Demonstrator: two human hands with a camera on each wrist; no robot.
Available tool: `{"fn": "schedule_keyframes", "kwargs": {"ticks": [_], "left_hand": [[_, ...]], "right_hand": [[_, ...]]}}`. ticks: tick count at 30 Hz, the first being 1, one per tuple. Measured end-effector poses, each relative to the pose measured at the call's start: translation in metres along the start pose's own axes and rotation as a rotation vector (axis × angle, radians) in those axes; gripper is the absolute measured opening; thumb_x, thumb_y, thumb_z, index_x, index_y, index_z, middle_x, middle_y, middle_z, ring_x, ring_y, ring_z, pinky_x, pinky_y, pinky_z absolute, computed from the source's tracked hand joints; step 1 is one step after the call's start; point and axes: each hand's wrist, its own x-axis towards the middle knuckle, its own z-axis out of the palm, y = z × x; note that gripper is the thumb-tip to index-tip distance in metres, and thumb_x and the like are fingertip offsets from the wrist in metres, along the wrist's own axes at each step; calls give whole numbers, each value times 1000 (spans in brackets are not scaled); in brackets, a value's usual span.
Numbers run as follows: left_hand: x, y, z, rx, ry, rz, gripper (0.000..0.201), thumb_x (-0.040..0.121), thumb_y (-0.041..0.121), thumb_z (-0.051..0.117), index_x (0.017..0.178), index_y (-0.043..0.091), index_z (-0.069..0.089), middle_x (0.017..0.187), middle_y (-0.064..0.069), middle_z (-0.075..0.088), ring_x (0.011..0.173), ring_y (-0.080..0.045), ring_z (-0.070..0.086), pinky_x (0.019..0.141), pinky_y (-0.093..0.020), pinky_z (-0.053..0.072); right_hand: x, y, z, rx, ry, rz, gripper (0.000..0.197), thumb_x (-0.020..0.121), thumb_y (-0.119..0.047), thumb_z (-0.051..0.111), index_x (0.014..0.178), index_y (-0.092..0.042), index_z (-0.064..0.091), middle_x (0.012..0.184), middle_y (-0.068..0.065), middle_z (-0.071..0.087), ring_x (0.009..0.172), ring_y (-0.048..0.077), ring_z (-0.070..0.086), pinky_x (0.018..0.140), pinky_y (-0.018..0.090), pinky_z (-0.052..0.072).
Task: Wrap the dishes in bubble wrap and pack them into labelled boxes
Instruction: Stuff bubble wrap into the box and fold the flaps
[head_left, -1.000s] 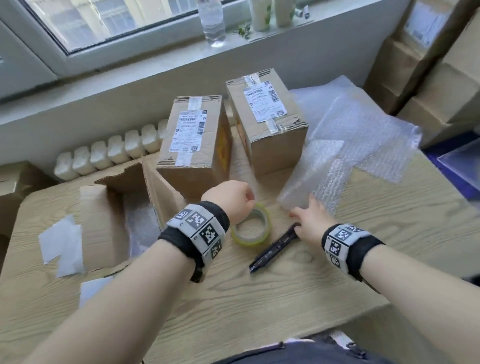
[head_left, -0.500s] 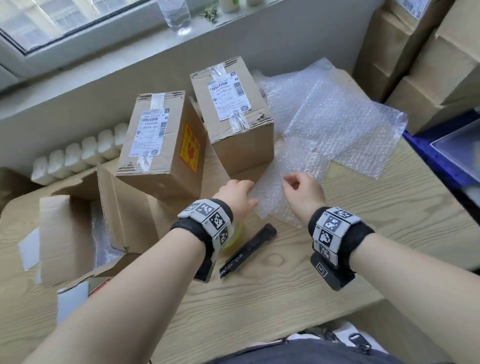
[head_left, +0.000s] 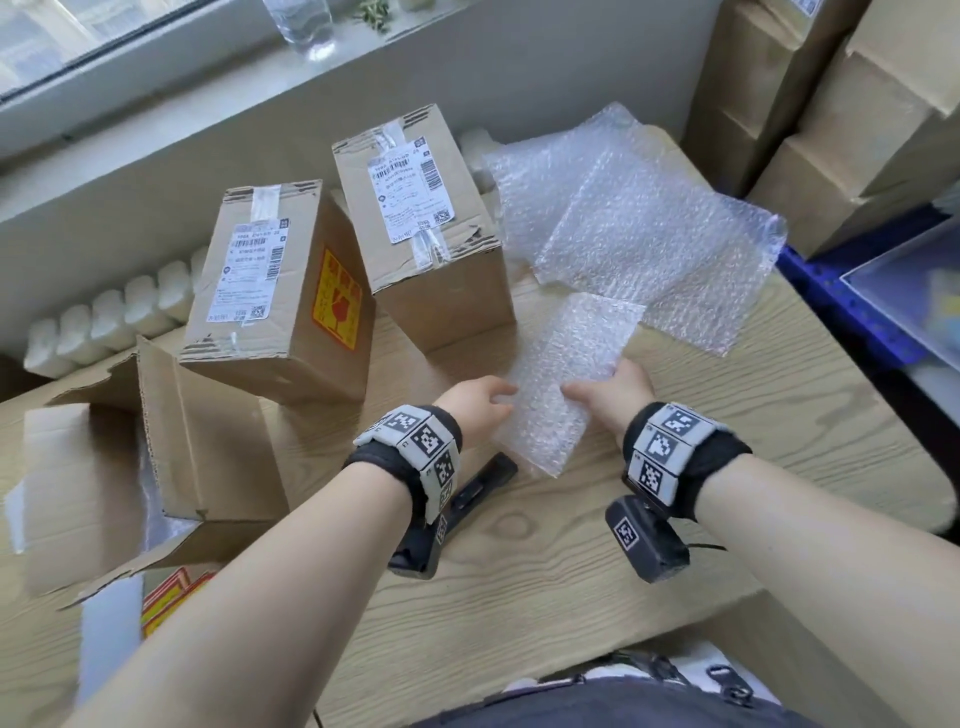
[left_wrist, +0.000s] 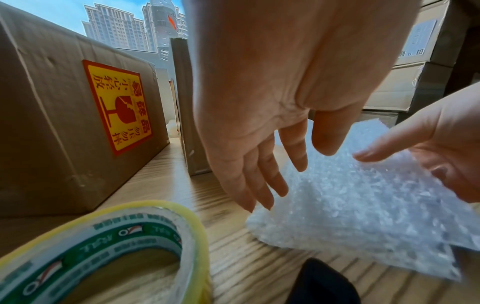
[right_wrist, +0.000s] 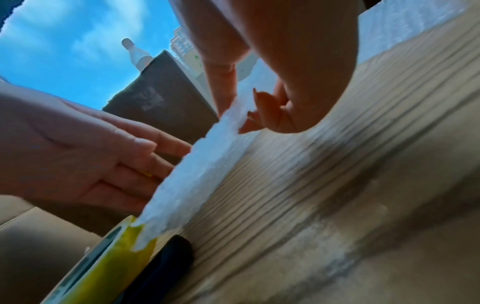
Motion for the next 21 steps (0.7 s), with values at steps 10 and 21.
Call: {"fn": "schedule_keyframes", "kwargs": {"ticks": [10,21], "left_hand": [[-35,-21,-36,-525,186,55,62,82,46,63,135,18,48,131,-2,58,115,-19,58,97,-33,47],[-138,-98,-95,-822,506,64,37,81,26,73,111,11,59,110,-7,68,101,-22,66,86,-35,53]], "right_hand": [[-50,-36,14,104,-154,-284,14,75,3,65,89,5,65,78,7,61,72,16,55,56,16,44],[-125,-104,104,65,-356,-538,48,80,-15,73,120,-10,47,115,6,60,106,20,59,93,39,49]]}}
